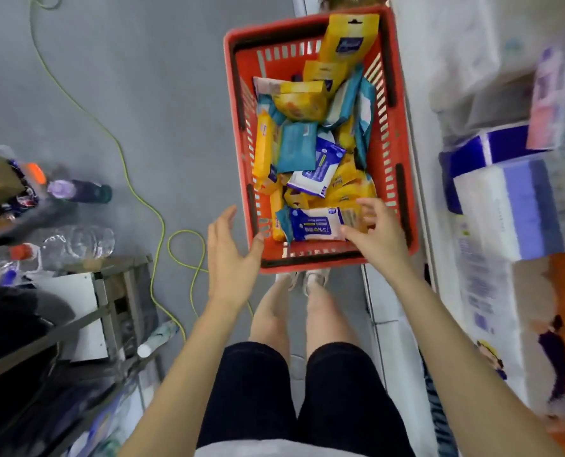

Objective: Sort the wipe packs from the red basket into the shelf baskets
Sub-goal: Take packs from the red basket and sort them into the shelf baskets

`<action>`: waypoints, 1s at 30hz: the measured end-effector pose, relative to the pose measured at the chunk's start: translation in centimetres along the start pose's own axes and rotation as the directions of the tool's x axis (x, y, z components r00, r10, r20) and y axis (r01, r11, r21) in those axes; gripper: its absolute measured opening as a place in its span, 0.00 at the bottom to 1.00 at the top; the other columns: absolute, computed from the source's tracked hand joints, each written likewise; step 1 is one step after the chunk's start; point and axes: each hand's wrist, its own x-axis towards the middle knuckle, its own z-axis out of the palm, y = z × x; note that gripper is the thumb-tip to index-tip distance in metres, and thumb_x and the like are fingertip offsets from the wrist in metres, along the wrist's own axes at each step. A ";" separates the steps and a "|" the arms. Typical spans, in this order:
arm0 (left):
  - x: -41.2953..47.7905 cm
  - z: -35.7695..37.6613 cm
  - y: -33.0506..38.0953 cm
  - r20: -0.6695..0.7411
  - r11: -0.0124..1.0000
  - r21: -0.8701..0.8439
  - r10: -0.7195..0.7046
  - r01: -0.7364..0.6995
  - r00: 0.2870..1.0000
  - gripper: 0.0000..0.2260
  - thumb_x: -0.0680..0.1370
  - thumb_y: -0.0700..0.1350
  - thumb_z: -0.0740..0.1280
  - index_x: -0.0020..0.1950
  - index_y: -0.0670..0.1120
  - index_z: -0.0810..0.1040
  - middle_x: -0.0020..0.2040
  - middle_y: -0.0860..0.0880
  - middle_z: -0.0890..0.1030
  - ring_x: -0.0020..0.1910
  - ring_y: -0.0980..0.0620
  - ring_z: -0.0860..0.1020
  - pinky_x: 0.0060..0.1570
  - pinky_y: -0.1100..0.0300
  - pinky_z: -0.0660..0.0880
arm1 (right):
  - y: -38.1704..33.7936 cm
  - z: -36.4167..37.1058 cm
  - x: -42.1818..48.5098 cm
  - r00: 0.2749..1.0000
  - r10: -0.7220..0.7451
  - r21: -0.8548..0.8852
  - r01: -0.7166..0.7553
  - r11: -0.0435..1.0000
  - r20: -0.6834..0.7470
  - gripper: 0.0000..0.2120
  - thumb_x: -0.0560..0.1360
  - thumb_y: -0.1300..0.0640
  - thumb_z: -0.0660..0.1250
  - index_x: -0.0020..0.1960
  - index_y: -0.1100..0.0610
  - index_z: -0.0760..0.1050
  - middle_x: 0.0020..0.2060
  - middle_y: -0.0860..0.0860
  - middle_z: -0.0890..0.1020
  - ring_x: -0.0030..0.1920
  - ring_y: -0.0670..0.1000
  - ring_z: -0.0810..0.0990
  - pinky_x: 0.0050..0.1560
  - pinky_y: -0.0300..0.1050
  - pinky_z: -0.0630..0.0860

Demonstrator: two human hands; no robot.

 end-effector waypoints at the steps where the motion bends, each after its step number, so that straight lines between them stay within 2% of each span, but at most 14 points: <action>1: 0.9 0.8 -0.3 -0.034 0.999 -0.024 -0.040 0.039 0.999 0.28 0.76 0.48 0.69 0.73 0.45 0.64 0.68 0.47 0.69 0.67 0.51 0.68 0.66 0.56 0.66 | 0.8 0.4 1.3 1.000 0.005 -0.030 -0.005 1.000 -0.006 0.26 0.70 0.55 0.74 0.65 0.52 0.69 0.62 0.50 0.74 0.60 0.49 0.73 0.58 0.43 0.71; 4: 3.1 3.3 -1.0 -0.050 0.976 -0.145 -0.170 0.161 0.984 0.31 0.76 0.48 0.68 0.75 0.47 0.59 0.72 0.47 0.66 0.69 0.53 0.67 0.69 0.54 0.65 | 3.0 1.2 4.5 1.000 -0.008 -0.152 0.010 0.988 0.018 0.28 0.69 0.53 0.74 0.66 0.52 0.69 0.64 0.53 0.72 0.65 0.51 0.71 0.59 0.41 0.68; 6: 3.6 4.8 -1.5 -0.028 0.962 -0.192 -0.205 0.196 0.978 0.31 0.76 0.49 0.68 0.75 0.48 0.58 0.72 0.49 0.68 0.67 0.56 0.69 0.68 0.57 0.66 | 3.9 1.6 5.9 0.999 -0.044 -0.243 0.051 0.969 0.032 0.25 0.70 0.53 0.74 0.64 0.53 0.71 0.62 0.53 0.72 0.64 0.52 0.72 0.59 0.41 0.68; 8: 3.5 5.9 -1.7 -0.048 0.966 -0.186 -0.191 0.179 0.980 0.32 0.76 0.49 0.69 0.76 0.48 0.58 0.71 0.53 0.68 0.67 0.59 0.68 0.65 0.67 0.64 | 4.5 2.0 6.8 0.993 -0.112 -0.269 0.120 0.956 0.046 0.20 0.70 0.54 0.74 0.60 0.55 0.76 0.58 0.53 0.73 0.59 0.54 0.75 0.57 0.42 0.72; 10: 3.3 6.5 -1.6 -0.068 0.966 -0.189 -0.194 0.178 0.979 0.32 0.77 0.48 0.68 0.77 0.48 0.56 0.69 0.56 0.66 0.64 0.63 0.67 0.55 0.81 0.61 | 4.8 2.7 7.5 0.984 -0.158 -0.287 0.176 0.942 0.084 0.19 0.69 0.55 0.75 0.58 0.57 0.77 0.55 0.54 0.74 0.56 0.54 0.76 0.52 0.41 0.73; 11: 3.3 6.7 -1.7 -0.071 0.962 -0.202 -0.200 0.182 0.977 0.32 0.77 0.48 0.68 0.77 0.49 0.56 0.69 0.57 0.66 0.63 0.64 0.67 0.51 0.84 0.60 | 4.9 3.1 7.7 0.980 -0.171 -0.325 0.197 0.925 0.106 0.20 0.69 0.53 0.75 0.58 0.58 0.77 0.55 0.54 0.74 0.56 0.54 0.76 0.52 0.41 0.73; 15: 3.3 6.7 -1.8 -0.071 0.952 -0.234 -0.218 0.196 0.973 0.31 0.77 0.50 0.67 0.76 0.52 0.56 0.71 0.55 0.68 0.66 0.61 0.69 0.53 0.78 0.63 | 4.7 4.7 8.1 0.966 -0.235 -0.577 0.255 0.776 0.112 0.21 0.70 0.48 0.74 0.59 0.56 0.77 0.56 0.55 0.73 0.58 0.55 0.72 0.55 0.46 0.70; 17: 3.3 6.5 -1.8 -0.060 0.947 -0.256 -0.218 0.196 0.974 0.31 0.77 0.50 0.67 0.76 0.52 0.57 0.71 0.55 0.68 0.66 0.60 0.70 0.57 0.73 0.66 | 4.6 4.9 8.3 0.967 -0.242 -0.598 0.241 0.764 0.081 0.17 0.71 0.50 0.73 0.57 0.56 0.78 0.56 0.55 0.74 0.58 0.55 0.71 0.55 0.47 0.70; 20: 3.3 6.1 -1.7 -0.036 0.942 -0.268 -0.221 0.203 0.975 0.30 0.78 0.50 0.66 0.76 0.52 0.57 0.71 0.54 0.68 0.67 0.59 0.70 0.64 0.63 0.68 | 4.9 4.6 8.6 0.965 -0.241 -0.543 0.257 0.799 0.102 0.12 0.70 0.52 0.74 0.51 0.55 0.81 0.53 0.53 0.75 0.57 0.55 0.70 0.54 0.47 0.69; 22: 3.0 5.7 -1.5 -0.046 0.967 -0.190 -0.180 0.168 0.983 0.29 0.78 0.51 0.66 0.76 0.51 0.58 0.72 0.52 0.67 0.68 0.60 0.67 0.63 0.68 0.65 | 5.1 4.0 8.4 0.952 -0.280 -0.464 0.303 0.833 0.120 0.08 0.69 0.54 0.75 0.46 0.55 0.80 0.51 0.51 0.77 0.55 0.54 0.71 0.54 0.46 0.69; 25: 2.5 5.4 -0.3 -0.076 0.996 0.023 0.087 -0.085 0.993 0.28 0.78 0.52 0.64 0.75 0.46 0.62 0.75 0.49 0.61 0.71 0.62 0.60 0.64 0.77 0.56 | 3.9 2.1 7.1 0.957 -0.248 -0.107 0.265 0.958 0.149 0.06 0.72 0.60 0.72 0.45 0.54 0.75 0.46 0.46 0.79 0.50 0.47 0.77 0.47 0.32 0.72; 26: 2.4 5.3 0.3 -0.044 0.987 0.043 0.157 -0.155 0.987 0.28 0.77 0.53 0.64 0.74 0.46 0.63 0.75 0.49 0.60 0.72 0.61 0.59 0.67 0.76 0.55 | 3.2 1.2 6.6 0.960 -0.213 0.041 0.209 0.977 0.183 0.06 0.73 0.61 0.71 0.45 0.55 0.73 0.44 0.44 0.80 0.48 0.44 0.79 0.43 0.29 0.73; 28: 2.5 5.2 1.4 0.095 0.977 -0.001 0.212 -0.213 0.973 0.27 0.76 0.57 0.63 0.73 0.48 0.66 0.74 0.52 0.64 0.72 0.60 0.61 0.68 0.70 0.61 | 1.7 -0.4 5.7 0.951 -0.167 0.262 0.097 0.960 0.259 0.06 0.74 0.61 0.69 0.44 0.55 0.72 0.39 0.43 0.82 0.44 0.42 0.82 0.37 0.31 0.76; 30: 2.8 4.9 2.7 0.290 0.984 -0.122 0.158 -0.128 0.944 0.23 0.75 0.58 0.64 0.68 0.52 0.70 0.65 0.56 0.74 0.65 0.63 0.70 0.59 0.69 0.72 | 0.5 -1.3 5.1 0.930 -0.162 0.401 0.017 0.916 0.331 0.05 0.72 0.63 0.69 0.45 0.55 0.75 0.37 0.43 0.84 0.41 0.41 0.83 0.37 0.34 0.78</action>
